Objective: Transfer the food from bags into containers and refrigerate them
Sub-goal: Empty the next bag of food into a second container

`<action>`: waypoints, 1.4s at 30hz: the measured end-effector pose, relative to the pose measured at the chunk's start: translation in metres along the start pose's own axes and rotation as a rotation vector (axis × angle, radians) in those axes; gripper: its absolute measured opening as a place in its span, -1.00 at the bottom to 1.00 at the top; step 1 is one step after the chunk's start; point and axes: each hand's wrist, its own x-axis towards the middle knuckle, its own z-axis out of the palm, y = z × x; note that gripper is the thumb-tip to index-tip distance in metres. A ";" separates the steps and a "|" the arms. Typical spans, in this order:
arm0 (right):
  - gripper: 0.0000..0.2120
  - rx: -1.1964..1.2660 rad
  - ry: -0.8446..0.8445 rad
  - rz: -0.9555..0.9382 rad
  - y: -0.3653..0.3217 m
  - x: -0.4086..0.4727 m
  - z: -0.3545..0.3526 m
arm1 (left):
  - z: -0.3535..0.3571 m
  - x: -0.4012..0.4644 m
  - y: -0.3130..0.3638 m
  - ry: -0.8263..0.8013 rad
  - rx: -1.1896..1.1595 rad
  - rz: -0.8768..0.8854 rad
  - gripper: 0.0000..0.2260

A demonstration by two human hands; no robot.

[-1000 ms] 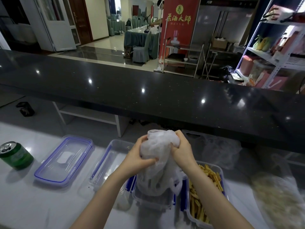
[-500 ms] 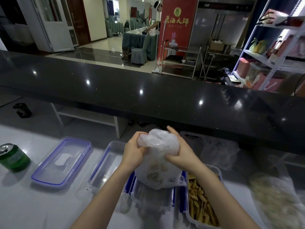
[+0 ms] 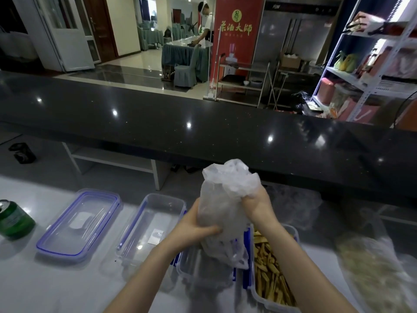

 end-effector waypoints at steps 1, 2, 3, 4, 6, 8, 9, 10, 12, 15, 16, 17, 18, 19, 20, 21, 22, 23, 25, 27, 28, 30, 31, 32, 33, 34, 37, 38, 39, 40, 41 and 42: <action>-0.93 0.050 0.022 0.006 -0.005 0.002 -0.001 | 0.002 0.001 -0.004 -0.012 0.063 -0.006 -0.35; -0.92 0.050 0.036 0.000 -0.008 0.004 -0.002 | 0.004 0.003 -0.008 0.013 0.123 -0.002 -0.36; -0.92 0.027 0.042 -0.005 -0.009 0.004 -0.004 | 0.005 0.005 -0.011 0.061 0.159 0.017 -0.43; -0.91 0.001 0.047 -0.007 -0.009 0.004 -0.006 | 0.005 0.006 -0.012 0.119 0.168 0.032 -0.53; -0.80 -0.019 0.057 -0.006 -0.003 0.004 -0.011 | 0.001 0.008 -0.012 0.216 0.193 0.045 -0.70; -0.75 -0.077 0.051 -0.027 0.010 0.005 -0.014 | -0.004 0.010 -0.012 0.289 0.249 0.047 -0.70; -0.72 -0.142 0.043 -0.048 0.017 0.004 -0.014 | -0.005 0.010 -0.011 0.312 0.245 0.051 -0.69; -0.65 -0.210 0.027 -0.077 0.023 0.004 -0.013 | -0.005 0.010 -0.009 0.324 0.221 0.052 -0.69; -0.39 -0.327 -0.032 -0.109 0.032 0.001 -0.007 | -0.003 0.009 -0.005 0.323 0.114 0.047 -0.67; -0.10 -0.457 -0.112 -0.022 0.038 -0.007 0.000 | 0.001 0.009 0.001 0.205 -0.176 0.056 -0.47; -0.10 -0.468 -0.144 0.001 0.040 -0.008 0.002 | 0.003 0.009 0.003 0.145 -0.246 0.059 -0.40; -0.14 -0.468 -0.183 0.012 0.041 -0.008 0.003 | 0.006 0.008 0.007 0.087 -0.282 0.065 -0.34; -0.21 -0.478 -0.229 0.010 0.041 -0.008 0.006 | 0.010 0.007 0.011 0.034 -0.292 0.073 -0.31; -0.31 -0.520 -0.285 -0.004 0.040 -0.009 0.010 | 0.013 0.007 0.014 -0.006 -0.282 0.087 -0.27; -0.43 -0.573 -0.339 -0.037 0.039 -0.011 0.013 | 0.016 0.008 0.015 -0.029 -0.255 0.104 -0.24; -0.53 -0.609 -0.376 -0.076 0.038 -0.013 0.017 | 0.017 0.008 0.015 -0.046 -0.214 0.126 -0.21; -0.57 -0.616 -0.396 -0.109 0.037 -0.014 0.018 | 0.018 0.010 0.014 -0.049 -0.167 0.137 -0.21; -0.57 -0.591 -0.408 -0.124 0.036 -0.016 0.018 | 0.018 0.011 0.014 -0.029 -0.121 0.137 -0.27; -0.56 -0.482 -0.423 -0.109 0.037 -0.018 0.014 | 0.017 0.015 0.013 0.073 -0.042 0.111 -0.54; -0.41 -0.430 -0.372 -0.075 0.039 -0.020 0.008 | 0.017 0.018 0.010 0.210 -0.040 0.060 -0.79; -0.28 -0.394 -0.327 -0.058 0.042 -0.021 0.004 | 0.017 0.020 0.008 0.278 -0.075 0.033 -0.86; -0.03 -0.258 -0.267 -0.049 0.044 -0.027 -0.002 | 0.017 0.023 0.004 0.404 -0.153 -0.029 -0.91; 0.04 -0.237 -0.276 -0.077 0.044 -0.032 -0.004 | 0.019 0.024 0.004 0.451 -0.171 -0.053 -0.92; 0.07 -0.278 -0.309 -0.123 0.044 -0.035 -0.005 | 0.022 0.027 0.003 0.479 -0.169 -0.065 -0.92; 0.06 -0.344 -0.349 -0.171 0.044 -0.039 -0.004 | 0.026 0.029 0.003 0.476 -0.155 -0.074 -0.91; 0.04 -0.404 -0.379 -0.201 0.045 -0.041 -0.001 | 0.032 0.030 0.003 0.444 -0.163 -0.072 -0.89; -0.09 -0.375 -0.268 -0.181 0.050 -0.041 0.006 | 0.046 0.034 0.013 0.268 -0.139 -0.138 -0.82; -0.18 -0.317 -0.204 -0.170 0.051 -0.039 0.005 | 0.054 0.042 0.017 0.230 -0.095 -0.177 -0.80; -0.30 -0.275 -0.161 -0.155 0.050 -0.036 0.001 | 0.057 0.046 0.017 0.200 -0.048 -0.210 -0.78; -0.44 -0.255 -0.136 -0.133 0.050 -0.032 -0.004 | 0.052 0.042 0.014 0.142 0.018 -0.230 -0.75; -0.59 -0.268 -0.119 -0.101 0.050 -0.028 -0.011 | 0.050 0.041 0.016 0.160 0.073 -0.306 -0.72; -0.71 -0.310 -0.091 -0.063 0.052 -0.022 -0.017 | 0.050 0.044 0.015 0.168 0.148 -0.335 -0.69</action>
